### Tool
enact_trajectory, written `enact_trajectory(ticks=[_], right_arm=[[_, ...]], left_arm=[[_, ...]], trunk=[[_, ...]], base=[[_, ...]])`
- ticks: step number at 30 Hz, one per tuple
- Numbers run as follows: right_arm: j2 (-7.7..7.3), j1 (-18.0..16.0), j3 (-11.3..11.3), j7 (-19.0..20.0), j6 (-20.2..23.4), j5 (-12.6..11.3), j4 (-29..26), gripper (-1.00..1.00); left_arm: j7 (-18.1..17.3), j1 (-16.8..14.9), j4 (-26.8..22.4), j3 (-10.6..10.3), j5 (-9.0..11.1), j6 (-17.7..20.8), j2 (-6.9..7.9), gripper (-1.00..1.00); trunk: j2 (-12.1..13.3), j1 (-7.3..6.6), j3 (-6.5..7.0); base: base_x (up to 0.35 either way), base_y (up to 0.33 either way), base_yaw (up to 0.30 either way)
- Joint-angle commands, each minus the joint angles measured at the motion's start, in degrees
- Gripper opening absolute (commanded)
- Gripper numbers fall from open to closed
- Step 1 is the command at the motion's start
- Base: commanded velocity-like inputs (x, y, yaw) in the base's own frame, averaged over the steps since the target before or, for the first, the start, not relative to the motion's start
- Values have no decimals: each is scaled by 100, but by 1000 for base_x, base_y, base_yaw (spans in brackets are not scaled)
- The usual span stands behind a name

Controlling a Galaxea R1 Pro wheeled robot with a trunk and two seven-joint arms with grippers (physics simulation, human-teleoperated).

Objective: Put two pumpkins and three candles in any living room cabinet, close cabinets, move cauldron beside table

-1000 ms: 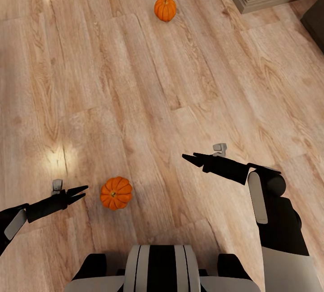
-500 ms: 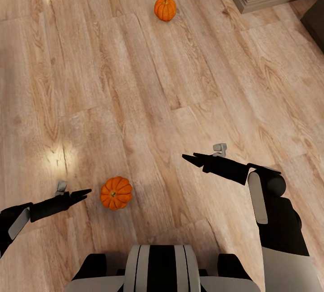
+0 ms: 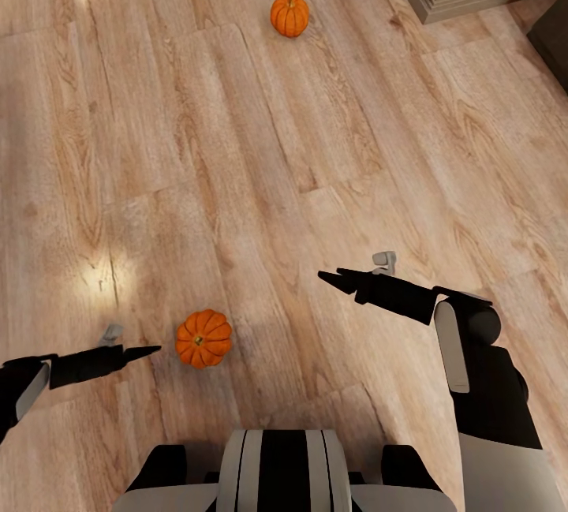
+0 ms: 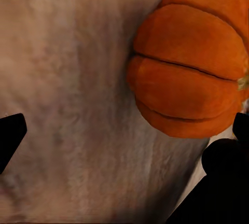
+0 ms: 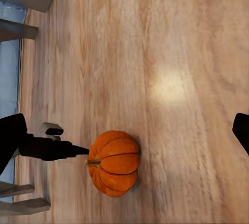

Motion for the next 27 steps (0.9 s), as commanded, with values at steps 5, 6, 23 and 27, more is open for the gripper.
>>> enact_trajectory(ticks=[5, 6, 23, 27], right_arm=[[4, -3, -5, 36, 15, 9, -1, 100], [5, -3, -5, 38, 13, 9, -1, 100], [-4, -1, -5, 68, 17, 9, -1, 100], [-4, 0, -5, 69, 13, 9, -1, 100]], left_arm=[[-214, -92, 0, -12, -223, -44, -9, 100], [-236, -99, 6, -13, -231, -127, -3, 100], [-196, -113, 343, 21, -220, -674, -6, 100], [-165, -210, 403, 33, -193, -776, -49, 100]], trunk=[[-1, -1, -3], [-1, -1, -3], [-1, -1, -3], [-1, -1, -3]], base=[[0, 0, 0], [0, 0, 0], [0, 0, -41], [0, 0, -3]])
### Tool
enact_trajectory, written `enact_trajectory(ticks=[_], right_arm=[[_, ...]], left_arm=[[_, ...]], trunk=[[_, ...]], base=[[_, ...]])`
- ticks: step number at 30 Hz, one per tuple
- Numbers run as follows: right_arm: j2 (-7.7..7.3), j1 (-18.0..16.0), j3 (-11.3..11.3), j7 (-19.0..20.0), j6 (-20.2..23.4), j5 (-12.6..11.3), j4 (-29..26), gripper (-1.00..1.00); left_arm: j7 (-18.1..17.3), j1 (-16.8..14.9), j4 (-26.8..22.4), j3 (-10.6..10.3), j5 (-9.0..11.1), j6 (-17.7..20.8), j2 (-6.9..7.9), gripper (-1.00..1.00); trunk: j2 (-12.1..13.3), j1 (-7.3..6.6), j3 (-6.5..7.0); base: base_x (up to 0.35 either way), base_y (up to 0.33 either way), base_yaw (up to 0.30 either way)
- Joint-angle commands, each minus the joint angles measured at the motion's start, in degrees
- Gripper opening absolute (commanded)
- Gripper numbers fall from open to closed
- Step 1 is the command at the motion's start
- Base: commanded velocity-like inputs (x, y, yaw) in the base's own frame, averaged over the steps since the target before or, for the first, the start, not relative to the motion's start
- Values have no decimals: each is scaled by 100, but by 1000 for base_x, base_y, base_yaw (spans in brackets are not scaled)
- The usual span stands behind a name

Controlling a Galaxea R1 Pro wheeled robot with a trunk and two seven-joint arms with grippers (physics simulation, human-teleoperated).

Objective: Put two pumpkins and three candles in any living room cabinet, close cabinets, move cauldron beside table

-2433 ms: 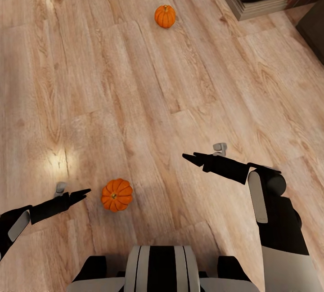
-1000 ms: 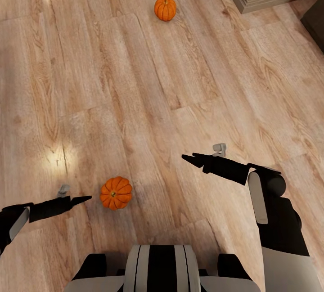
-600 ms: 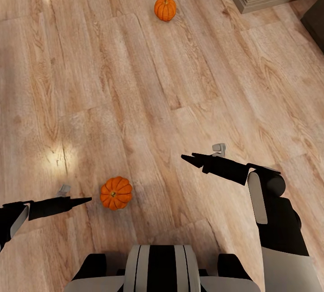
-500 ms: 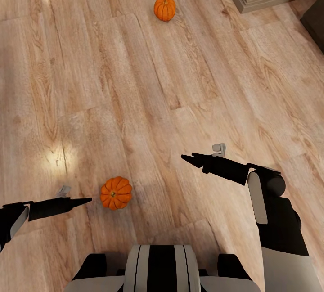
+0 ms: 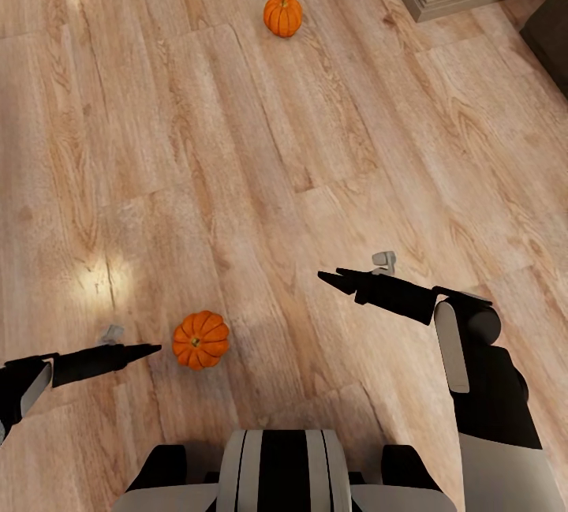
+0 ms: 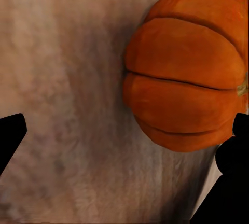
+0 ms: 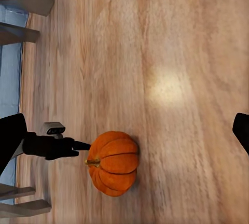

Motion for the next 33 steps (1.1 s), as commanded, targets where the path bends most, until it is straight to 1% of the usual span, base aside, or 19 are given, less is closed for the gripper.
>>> enact_trajectory(ticks=[1, 12, 20, 30, 33], right_arm=[[1, -4, -6, 25, 21, 7, -1, 100], [1, 14, -4, 41, 20, 7, -2, 100], [1, 53, 25, 42, 20, 7, -1, 100], [1, 81, 21, 42, 20, 7, -1, 100], [1, 82, 26, 42, 14, 7, -2, 100]], left_arm=[[-14, -28, 24, 6, 19, 48, -6, 100], [28, -163, 90, 10, 31, 34, -17, 100], [36, -200, 185, 10, 35, 35, -15, 100], [28, -206, 196, 12, 45, 30, -24, 100], [32, -206, 198, 12, 45, 30, -30, 100]], trunk=[[-1, -1, -3], [-1, -1, -3], [-1, -1, -3], [-1, -1, -3], [-1, -1, -3]], base=[[0, 0, -1], [0, 0, -5], [0, 0, -203], [0, 0, -35], [0, 0, -138]])
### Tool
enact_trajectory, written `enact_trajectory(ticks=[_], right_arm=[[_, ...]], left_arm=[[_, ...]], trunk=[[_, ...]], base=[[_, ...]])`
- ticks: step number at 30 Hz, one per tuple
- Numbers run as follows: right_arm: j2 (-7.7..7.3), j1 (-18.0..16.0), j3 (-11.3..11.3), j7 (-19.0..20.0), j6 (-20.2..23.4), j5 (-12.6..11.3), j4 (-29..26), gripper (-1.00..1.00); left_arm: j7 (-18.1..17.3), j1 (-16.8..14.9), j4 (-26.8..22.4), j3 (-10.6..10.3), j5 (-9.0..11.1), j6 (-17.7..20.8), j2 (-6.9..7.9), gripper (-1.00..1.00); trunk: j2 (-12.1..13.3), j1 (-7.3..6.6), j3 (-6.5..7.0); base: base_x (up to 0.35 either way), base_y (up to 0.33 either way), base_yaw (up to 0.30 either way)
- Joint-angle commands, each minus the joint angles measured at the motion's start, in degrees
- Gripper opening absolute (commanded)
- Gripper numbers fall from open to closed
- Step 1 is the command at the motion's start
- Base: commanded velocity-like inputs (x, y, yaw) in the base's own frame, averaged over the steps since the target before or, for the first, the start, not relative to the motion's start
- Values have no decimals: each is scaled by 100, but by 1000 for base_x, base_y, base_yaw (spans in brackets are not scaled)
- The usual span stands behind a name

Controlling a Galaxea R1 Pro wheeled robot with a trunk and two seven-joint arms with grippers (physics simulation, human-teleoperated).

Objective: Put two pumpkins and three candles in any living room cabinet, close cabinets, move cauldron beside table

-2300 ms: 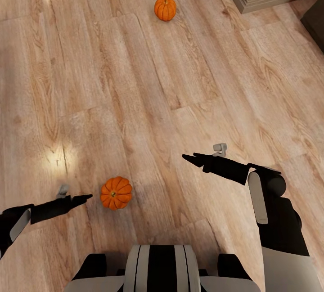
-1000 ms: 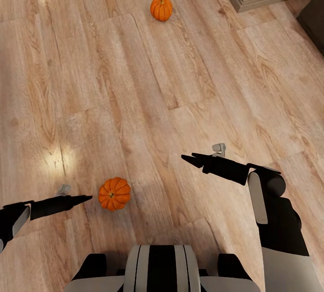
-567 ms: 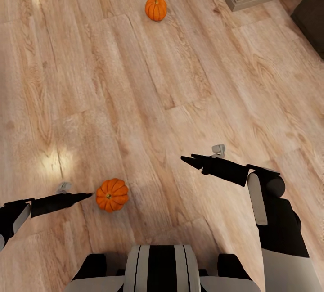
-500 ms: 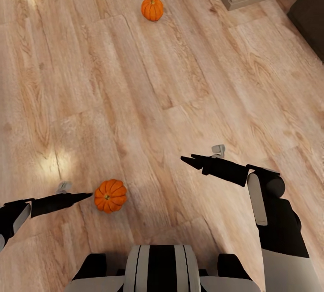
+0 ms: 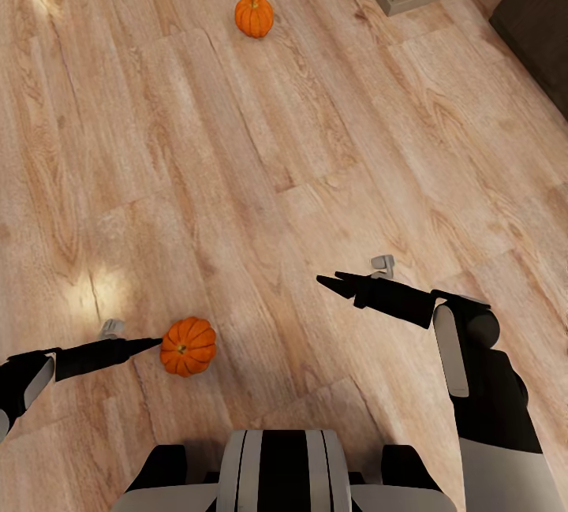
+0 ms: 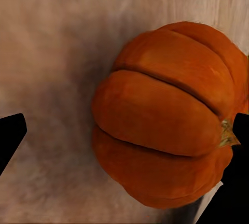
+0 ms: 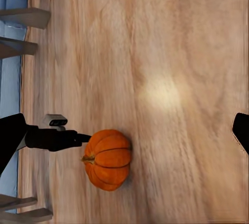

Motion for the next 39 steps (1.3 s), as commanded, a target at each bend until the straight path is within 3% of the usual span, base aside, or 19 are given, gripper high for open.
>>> enact_trajectory(ticks=[1, 8, 16, 33, 34, 39], right_arm=[[1, -4, -3, 23, 20, 7, 1, 100], [1, -3, -25, 55, 19, 7, 2, 100], [9, -3, -50, 375, 0, 15, 2, 100], [3, -3, -65, 410, 1, 16, 0, 100], [-1, -3, -69, 410, 1, 16, 1, 100], [-5, -3, -100, 416, 9, 16, 2, 100]], left_arm=[[-18, 1, 8, 5, 17, 60, -3, 100], [-19, 1, 109, 4, 17, 36, -10, 100], [-14, 1, 174, 3, 6, 16, -75, 100], [-1, 1, 234, 0, -9, 11, -158, 100], [55, 1, 279, -2, -12, -18, -244, -100], [332, 1, 536, -17, -3, -274, -638, -100]], trunk=[[-1, -1, -3], [-1, -1, -3], [-1, -1, -3], [-1, -1, -3], [-1, -1, -3], [-1, -1, -3]], base=[[0, 0, -231], [0, 0, -99], [0, 0, -7], [0, 0, -99], [0, 0, -91], [0, 0, -28]])
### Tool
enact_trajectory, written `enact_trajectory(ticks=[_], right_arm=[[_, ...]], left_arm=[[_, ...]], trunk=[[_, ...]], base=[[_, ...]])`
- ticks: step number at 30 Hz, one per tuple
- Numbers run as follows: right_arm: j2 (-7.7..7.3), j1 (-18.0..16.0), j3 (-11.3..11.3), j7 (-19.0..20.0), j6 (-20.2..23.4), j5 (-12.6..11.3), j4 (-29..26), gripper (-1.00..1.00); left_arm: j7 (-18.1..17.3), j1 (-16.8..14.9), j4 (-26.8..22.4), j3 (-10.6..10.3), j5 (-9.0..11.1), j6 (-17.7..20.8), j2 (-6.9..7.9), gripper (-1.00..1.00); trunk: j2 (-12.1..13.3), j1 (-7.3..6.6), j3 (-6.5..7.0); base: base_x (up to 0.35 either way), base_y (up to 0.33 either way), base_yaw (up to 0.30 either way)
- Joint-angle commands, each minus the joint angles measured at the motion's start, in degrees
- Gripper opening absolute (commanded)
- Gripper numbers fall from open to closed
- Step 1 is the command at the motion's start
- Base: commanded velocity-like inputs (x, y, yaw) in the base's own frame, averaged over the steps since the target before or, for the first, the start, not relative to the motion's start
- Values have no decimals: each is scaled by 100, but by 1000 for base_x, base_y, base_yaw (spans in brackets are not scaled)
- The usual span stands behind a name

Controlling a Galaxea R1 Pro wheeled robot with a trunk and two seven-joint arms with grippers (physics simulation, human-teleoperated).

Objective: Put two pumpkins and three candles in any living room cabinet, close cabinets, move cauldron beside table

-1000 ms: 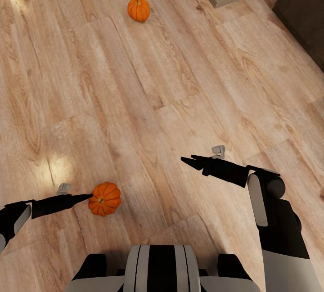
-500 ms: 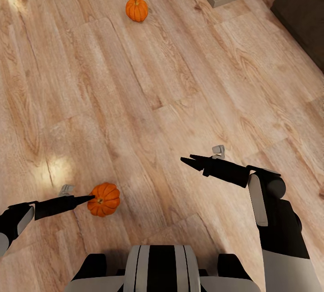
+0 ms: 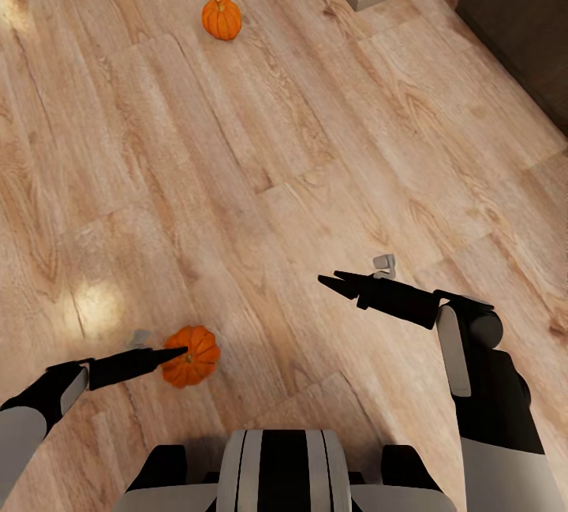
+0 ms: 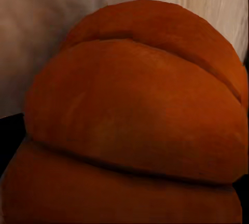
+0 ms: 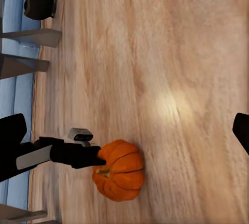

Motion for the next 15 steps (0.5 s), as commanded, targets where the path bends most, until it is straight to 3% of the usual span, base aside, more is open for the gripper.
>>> enact_trajectory(ticks=[1, 2, 5, 15], right_arm=[[1, -3, -7, 22, 22, 4, 0, 100], [-1, -3, -9, 23, 22, 4, 0, 100], [4, -3, 5, 23, 22, 4, 0, 100], [14, 4, 16, 18, 22, 0, 0, 100]], left_arm=[[409, 2, 22, -27, -53, 18, -101, -100], [426, 2, 35, -32, -76, 4, -216, -100], [436, 2, 45, -36, -103, -7, -305, -100], [350, 11, -11, -15, -65, -136, -293, -100]], trunk=[[-1, 0, -3], [-1, 0, -3], [-1, 0, -3], [-1, 0, -3]], base=[[0, 0, -6], [0, 0, -3], [0, 0, -1], [0, 0, 0]])
